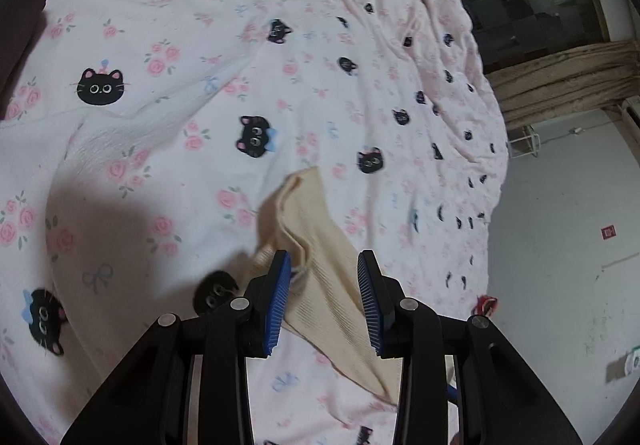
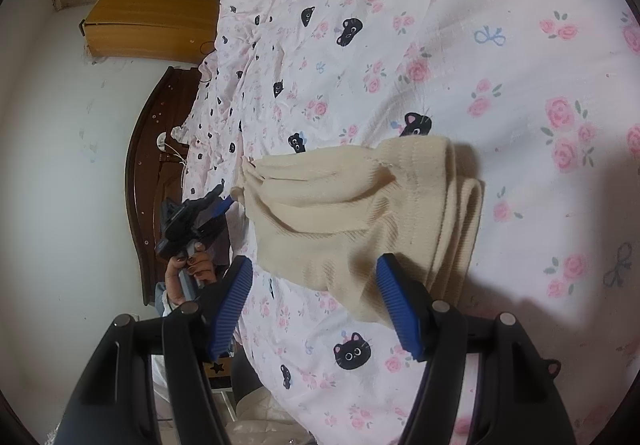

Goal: Fold clothes

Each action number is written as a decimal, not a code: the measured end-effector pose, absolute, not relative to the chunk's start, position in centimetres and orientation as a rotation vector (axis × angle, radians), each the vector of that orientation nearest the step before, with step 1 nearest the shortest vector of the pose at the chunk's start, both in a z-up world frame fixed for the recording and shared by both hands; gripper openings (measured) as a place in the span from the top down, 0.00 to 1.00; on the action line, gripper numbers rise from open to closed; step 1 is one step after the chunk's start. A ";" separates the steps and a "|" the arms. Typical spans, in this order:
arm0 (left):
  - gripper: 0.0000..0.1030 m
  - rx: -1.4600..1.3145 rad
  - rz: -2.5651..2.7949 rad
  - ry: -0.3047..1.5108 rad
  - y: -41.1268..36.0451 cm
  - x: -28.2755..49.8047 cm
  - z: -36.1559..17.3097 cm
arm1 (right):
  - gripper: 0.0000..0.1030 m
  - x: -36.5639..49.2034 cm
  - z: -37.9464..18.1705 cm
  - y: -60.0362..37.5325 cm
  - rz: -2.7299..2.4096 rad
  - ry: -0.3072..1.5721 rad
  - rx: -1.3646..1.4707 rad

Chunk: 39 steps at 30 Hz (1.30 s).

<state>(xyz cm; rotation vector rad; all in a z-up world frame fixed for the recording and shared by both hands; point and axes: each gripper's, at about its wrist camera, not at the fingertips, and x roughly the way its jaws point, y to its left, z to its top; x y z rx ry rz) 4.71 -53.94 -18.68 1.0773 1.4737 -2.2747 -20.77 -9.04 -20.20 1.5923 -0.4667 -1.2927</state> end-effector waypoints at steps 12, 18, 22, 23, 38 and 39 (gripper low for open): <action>0.70 1.120 -2.142 1.550 -53.3 6.5 -21.2 | 0.35 -20.8 -20.3 -8.9 -1.302 -0.481 1.600; 0.70 1.080 -2.090 1.634 -52.1 6.8 -23.1 | 0.35 -21.0 -20.3 -8.9 -1.305 -0.485 1.600; 0.70 0.984 -2.046 1.688 -52.3 7.0 -24.1 | 0.35 -20.9 -20.2 -8.7 -1.309 -0.486 1.600; 0.70 0.961 -2.039 1.690 -52.4 6.9 -24.2 | 0.35 -21.0 -20.2 -8.6 -1.311 -0.488 1.600; 0.94 0.909 -2.080 1.571 -52.2 6.6 -24.4 | 0.29 -20.3 -19.3 -3.2 -1.541 -0.442 1.663; 0.94 0.909 -2.084 1.574 -52.3 6.7 -24.5 | 0.26 -20.1 -19.5 -2.8 -1.555 -0.450 1.672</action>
